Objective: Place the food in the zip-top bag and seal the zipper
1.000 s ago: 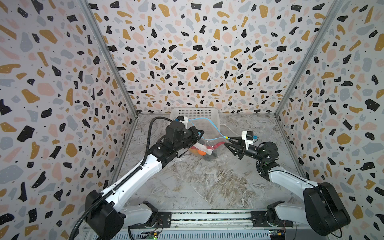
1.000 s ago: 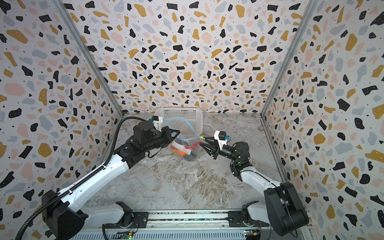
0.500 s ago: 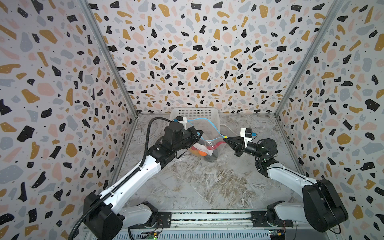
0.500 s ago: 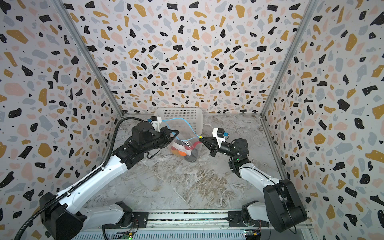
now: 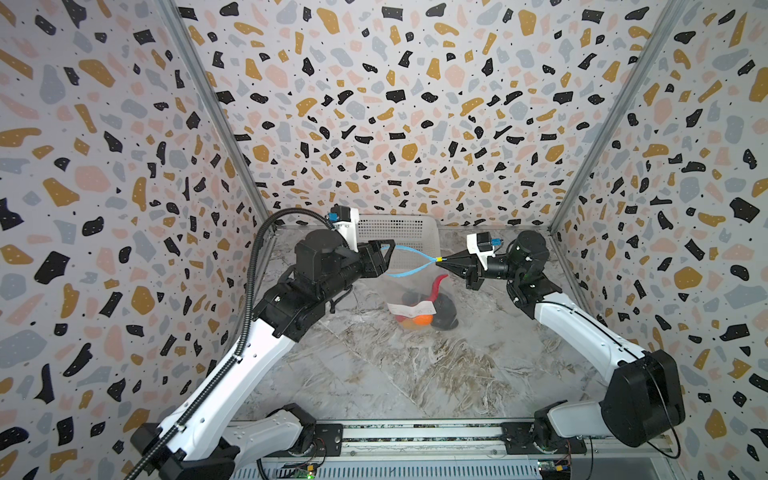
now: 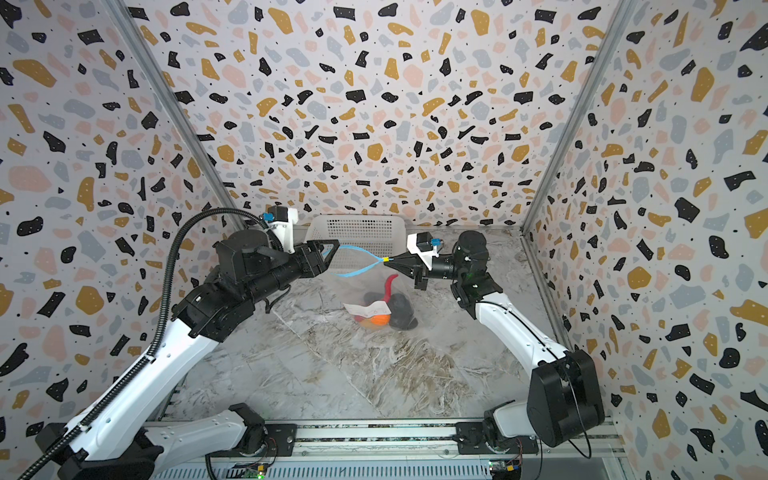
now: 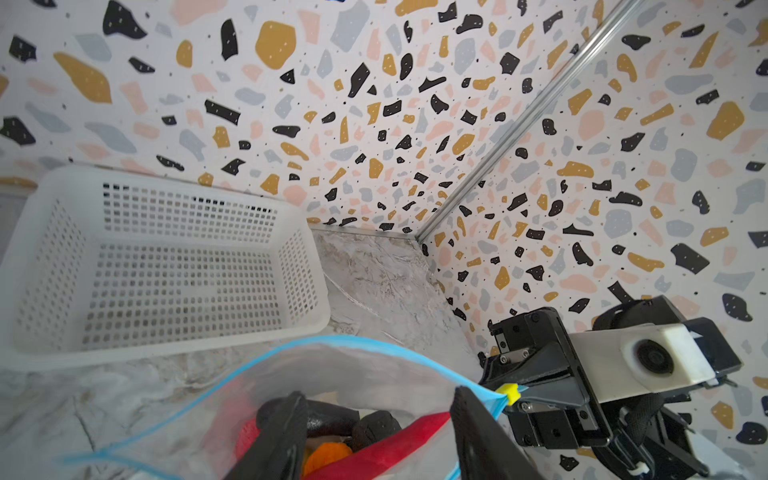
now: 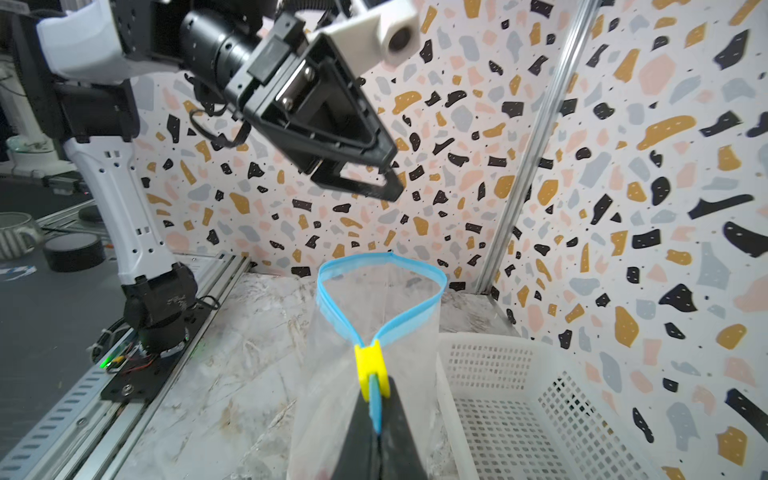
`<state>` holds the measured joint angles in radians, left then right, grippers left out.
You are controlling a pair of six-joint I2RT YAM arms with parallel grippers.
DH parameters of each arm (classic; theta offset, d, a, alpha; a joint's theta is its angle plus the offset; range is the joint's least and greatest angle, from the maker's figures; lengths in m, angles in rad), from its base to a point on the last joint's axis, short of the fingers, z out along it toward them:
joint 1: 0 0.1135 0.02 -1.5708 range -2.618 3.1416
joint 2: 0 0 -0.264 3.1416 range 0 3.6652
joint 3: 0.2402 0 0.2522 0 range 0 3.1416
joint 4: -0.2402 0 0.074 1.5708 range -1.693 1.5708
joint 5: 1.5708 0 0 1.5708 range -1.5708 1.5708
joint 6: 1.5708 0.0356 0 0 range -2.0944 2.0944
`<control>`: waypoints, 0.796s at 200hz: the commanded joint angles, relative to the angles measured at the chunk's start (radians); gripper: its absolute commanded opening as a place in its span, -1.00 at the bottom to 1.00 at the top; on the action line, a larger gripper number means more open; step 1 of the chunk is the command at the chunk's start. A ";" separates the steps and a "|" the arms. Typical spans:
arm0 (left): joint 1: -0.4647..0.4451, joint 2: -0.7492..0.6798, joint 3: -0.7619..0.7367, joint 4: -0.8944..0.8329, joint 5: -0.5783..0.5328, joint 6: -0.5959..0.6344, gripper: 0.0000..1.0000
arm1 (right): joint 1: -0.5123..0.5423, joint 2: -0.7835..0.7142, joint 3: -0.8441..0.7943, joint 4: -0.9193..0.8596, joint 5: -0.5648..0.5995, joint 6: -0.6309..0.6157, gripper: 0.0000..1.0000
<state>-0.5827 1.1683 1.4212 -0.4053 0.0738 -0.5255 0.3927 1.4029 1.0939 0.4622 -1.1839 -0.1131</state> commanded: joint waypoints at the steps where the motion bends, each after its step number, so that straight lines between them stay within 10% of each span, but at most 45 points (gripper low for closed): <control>1: 0.004 0.052 0.095 -0.082 0.052 0.191 0.18 | 0.019 0.021 0.097 -0.193 -0.092 -0.121 -1.00; 67: 0.004 0.108 0.122 0.002 0.184 0.306 0.29 | 0.032 0.082 0.206 -0.551 -0.162 -0.401 -1.00; 159: -0.082 0.271 0.234 -0.059 0.257 0.531 0.27 | -0.037 0.095 0.169 -0.581 -0.203 -0.460 -1.00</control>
<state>-0.6487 1.4235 1.5837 -0.4572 0.2623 -0.1204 0.3645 1.5116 1.2606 -0.1055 -1.3506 -0.5426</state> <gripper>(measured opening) 0.639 0.049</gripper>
